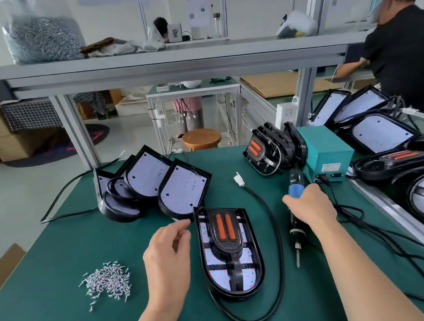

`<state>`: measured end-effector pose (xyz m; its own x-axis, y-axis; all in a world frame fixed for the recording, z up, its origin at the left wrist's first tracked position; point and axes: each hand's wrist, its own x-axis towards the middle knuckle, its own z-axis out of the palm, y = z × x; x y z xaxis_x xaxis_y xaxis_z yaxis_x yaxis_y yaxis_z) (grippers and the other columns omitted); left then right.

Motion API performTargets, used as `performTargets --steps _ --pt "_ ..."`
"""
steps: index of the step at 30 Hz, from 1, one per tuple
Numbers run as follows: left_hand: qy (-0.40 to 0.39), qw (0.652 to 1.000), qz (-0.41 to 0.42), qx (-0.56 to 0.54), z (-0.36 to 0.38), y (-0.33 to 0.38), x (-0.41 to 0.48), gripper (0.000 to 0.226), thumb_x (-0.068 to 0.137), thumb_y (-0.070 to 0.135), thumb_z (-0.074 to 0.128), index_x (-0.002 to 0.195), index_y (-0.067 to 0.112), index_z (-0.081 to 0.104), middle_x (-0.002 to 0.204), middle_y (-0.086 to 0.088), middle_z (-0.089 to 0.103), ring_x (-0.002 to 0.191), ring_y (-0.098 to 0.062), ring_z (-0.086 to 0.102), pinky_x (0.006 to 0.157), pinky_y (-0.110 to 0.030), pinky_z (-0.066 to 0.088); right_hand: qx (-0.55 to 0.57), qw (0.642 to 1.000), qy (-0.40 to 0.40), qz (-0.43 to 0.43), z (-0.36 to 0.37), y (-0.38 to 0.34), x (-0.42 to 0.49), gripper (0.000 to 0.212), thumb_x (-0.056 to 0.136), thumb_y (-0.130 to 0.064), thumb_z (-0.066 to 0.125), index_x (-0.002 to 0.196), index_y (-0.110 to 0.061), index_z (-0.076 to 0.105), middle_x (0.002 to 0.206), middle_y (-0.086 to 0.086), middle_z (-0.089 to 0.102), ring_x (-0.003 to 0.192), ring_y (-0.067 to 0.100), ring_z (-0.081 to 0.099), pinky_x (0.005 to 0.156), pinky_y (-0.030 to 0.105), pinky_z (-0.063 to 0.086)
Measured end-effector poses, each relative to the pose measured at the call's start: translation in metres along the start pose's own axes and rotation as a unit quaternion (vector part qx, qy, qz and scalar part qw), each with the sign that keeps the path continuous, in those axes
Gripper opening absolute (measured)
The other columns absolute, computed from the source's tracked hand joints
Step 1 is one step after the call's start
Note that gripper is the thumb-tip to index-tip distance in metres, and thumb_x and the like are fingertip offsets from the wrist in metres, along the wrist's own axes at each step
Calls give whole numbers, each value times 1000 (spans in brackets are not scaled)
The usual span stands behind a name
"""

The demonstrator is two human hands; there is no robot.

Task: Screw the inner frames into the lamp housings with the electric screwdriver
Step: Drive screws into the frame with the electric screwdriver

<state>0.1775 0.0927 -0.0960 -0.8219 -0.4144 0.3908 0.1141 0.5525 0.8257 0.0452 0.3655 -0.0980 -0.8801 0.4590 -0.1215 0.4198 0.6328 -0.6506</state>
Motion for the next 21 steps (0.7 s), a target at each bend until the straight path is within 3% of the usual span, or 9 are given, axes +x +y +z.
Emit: performTargets --steps 3,5,8,12,18,21 --pt "3 999 -20 -36 0 8 2 31 90 3 70 87 34 68 79 12 69 83 0 62 73 -1 40 247 968 -9 43 0 9 0 30 84 -32 67 92 -7 51 89 11 57 70 26 52 62 34 41" --pt "-8 998 -26 -49 0 14 4 31 89 4 71 80 34 68 78 14 70 81 -4 63 71 -4 42 344 935 -17 80 -4 12 -3 30 84 -33 71 87 -9 51 89 12 53 74 29 51 69 37 41" --pt "-28 997 -31 -73 4 23 4 24 90 7 71 81 29 71 80 11 71 79 -7 64 70 -8 45 429 897 -28 105 -8 13 -9 41 84 -39 78 97 -8 56 91 13 58 72 28 55 66 36 45" --pt "-50 995 -34 -82 11 31 1 24 92 9 69 81 30 71 80 10 71 79 -7 65 70 -10 46 523 850 -5 64 -16 6 -24 43 90 -33 75 119 -7 57 86 7 65 63 18 59 60 31 49" --pt "-86 988 -54 -116 13 37 -5 31 91 4 70 81 33 72 83 15 73 81 -7 68 75 -14 51 671 738 -13 68 -36 -10 -47 20 91 -28 75 93 -17 59 58 -5 61 48 8 57 51 19 50" --pt "-104 985 -53 -124 15 43 -9 34 91 5 69 81 38 71 80 14 72 79 -7 67 73 -12 50 692 720 19 56 -41 -15 -57 21 90 -29 75 98 -17 60 58 -6 63 49 7 60 53 19 51"
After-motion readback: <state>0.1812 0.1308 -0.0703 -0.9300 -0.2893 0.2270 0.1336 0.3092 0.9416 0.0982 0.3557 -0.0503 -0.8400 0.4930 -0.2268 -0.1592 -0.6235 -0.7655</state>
